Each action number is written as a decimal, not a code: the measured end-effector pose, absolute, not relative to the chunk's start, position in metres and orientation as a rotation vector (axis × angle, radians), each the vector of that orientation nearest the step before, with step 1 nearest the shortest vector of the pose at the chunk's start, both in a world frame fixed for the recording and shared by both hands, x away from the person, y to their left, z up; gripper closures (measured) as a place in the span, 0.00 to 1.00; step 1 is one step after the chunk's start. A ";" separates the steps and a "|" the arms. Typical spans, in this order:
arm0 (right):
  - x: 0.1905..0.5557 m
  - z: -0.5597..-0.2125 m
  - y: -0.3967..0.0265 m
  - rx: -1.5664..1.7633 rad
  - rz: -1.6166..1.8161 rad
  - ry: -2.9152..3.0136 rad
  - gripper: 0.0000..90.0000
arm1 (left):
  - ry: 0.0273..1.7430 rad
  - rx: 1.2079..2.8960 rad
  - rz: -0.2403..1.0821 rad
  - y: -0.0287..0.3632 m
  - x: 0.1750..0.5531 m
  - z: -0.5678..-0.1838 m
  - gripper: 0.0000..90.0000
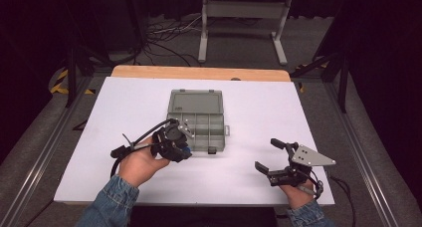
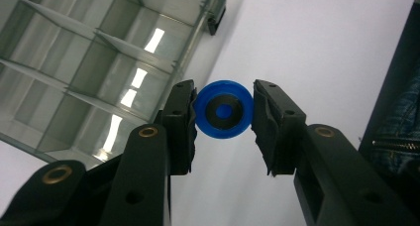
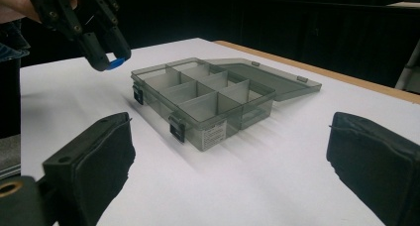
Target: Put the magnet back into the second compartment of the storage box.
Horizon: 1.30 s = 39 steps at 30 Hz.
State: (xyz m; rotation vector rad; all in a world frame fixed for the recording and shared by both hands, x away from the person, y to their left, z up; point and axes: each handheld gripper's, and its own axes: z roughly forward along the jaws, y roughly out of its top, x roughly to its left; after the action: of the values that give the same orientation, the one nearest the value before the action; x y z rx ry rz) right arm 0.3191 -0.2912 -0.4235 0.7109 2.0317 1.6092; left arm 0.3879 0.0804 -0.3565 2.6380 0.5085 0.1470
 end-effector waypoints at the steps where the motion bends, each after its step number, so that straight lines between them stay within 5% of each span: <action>1: 0.319 -0.424 -0.291 0.711 1.610 2.032 0.05 | 0.515 2.635 0.149 0.081 0.390 -0.356 0.69; 39: 0.319 -0.423 -0.292 0.707 1.611 2.029 0.05 | 0.666 2.606 0.240 0.081 0.460 -0.359 0.69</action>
State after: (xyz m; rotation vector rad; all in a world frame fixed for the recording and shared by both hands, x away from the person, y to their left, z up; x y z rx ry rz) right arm 0.3187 -0.2924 -0.4230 0.7070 2.0295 1.6111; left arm 0.4599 0.0809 -0.3593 2.6058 0.6656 0.2396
